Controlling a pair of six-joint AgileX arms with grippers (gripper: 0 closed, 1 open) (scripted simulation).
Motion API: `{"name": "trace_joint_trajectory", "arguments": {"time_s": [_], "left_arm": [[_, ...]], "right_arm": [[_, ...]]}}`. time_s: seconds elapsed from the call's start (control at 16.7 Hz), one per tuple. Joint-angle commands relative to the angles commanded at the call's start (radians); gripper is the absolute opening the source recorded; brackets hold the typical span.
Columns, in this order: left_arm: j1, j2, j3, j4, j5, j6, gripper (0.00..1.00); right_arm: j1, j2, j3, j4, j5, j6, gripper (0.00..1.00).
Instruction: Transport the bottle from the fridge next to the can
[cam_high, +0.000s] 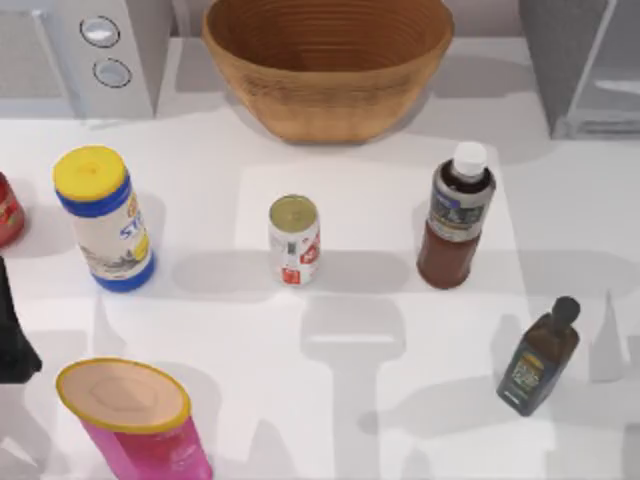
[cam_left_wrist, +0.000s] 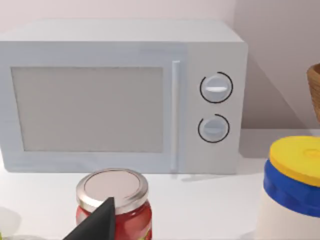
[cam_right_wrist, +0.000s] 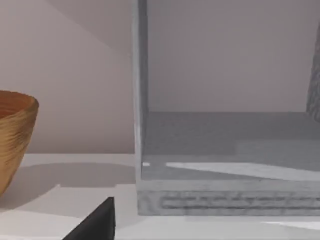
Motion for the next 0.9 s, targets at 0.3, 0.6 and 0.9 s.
{"name": "trace_joint_trajectory", "arguments": {"time_s": [0.3,0.6,0.9], "left_arm": [[0.000,0.000,0.000,0.000,0.000,0.000,1.00],[0.000,0.000,0.000,0.000,0.000,0.000,1.00],[0.000,0.000,0.000,0.000,0.000,0.000,1.00]], "right_arm": [[0.000,-0.214,0.175,-0.393,-0.002,0.000,1.00],[-0.001,-0.449,0.367,-0.866,-0.004,-0.002,1.00],[-0.003,-0.632,0.517,-1.213,-0.004,-0.007,1.00]]}}
